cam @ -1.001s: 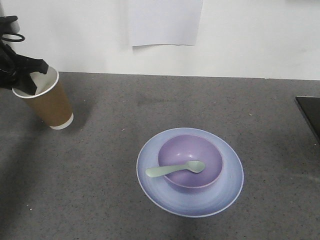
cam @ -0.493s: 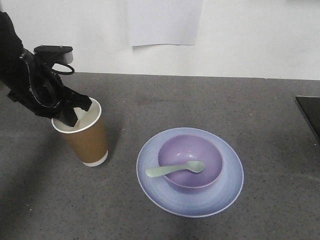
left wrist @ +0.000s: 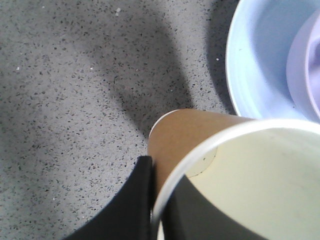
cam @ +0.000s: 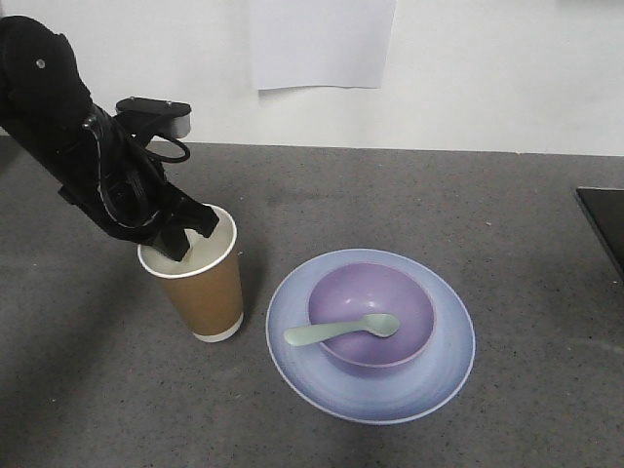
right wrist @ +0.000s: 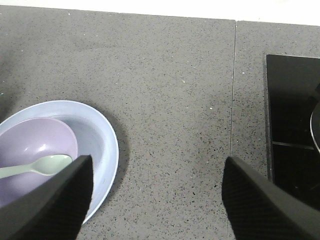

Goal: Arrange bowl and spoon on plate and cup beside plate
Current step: 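Slide the cup with the left gripper toward the plate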

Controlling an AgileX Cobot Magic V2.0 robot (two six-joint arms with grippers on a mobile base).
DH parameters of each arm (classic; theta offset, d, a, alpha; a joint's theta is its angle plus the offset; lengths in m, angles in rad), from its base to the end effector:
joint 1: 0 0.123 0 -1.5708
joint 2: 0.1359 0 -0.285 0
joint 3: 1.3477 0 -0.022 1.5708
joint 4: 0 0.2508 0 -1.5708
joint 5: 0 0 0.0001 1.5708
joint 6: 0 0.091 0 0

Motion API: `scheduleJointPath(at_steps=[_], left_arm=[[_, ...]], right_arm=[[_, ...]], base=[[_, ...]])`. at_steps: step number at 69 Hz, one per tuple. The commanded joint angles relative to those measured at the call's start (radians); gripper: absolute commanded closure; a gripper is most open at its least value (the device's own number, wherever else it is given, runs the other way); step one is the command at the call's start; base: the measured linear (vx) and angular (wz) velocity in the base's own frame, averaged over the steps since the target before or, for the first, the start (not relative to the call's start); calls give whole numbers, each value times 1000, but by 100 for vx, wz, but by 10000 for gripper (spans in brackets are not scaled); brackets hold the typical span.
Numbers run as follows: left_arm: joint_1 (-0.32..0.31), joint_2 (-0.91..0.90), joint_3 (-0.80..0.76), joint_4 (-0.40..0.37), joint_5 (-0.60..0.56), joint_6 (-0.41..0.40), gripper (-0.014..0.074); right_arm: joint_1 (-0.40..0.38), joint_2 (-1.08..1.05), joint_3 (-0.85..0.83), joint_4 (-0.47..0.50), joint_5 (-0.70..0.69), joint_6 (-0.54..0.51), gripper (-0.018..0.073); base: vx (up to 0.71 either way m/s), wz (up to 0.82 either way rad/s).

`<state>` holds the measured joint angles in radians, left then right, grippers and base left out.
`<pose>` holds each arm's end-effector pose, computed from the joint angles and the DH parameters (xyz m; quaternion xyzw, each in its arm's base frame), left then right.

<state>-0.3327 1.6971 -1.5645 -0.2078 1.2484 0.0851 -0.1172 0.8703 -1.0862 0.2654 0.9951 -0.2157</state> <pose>0.3253 -0.1312 0.3232 0.1857 0.9676 -0.1181 0.1237 0.1508 0.0024 0.4040 -0.0262 0.8968 0.0594 0.4375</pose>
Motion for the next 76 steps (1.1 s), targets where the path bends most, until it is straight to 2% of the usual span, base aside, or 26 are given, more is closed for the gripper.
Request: scheduleJointPath(at_steps=[1,22,48,62,76], left_arm=[[-11,-45,-20,-17,-30,1,604],[-11,-45,65,-44,-95,1,604],[-11,-45,67,-43,-89,2,580],[-11,-45,67,-43,-82,2,475],[-11,-45,67,-43,-82,2,300]], right_arm=[[-6,-1,-30,7,-66,-5,32],[-6,-1,-30,8,-66,-5,32],[-6,-1,-30,8,-65,-5,32],[-6,-1,-30,8,-65,-5,32],[-6,-1,-30,8,-65,-5,32]], base=[[0,0],[0,0],[0,0],[0,0],[0,0]])
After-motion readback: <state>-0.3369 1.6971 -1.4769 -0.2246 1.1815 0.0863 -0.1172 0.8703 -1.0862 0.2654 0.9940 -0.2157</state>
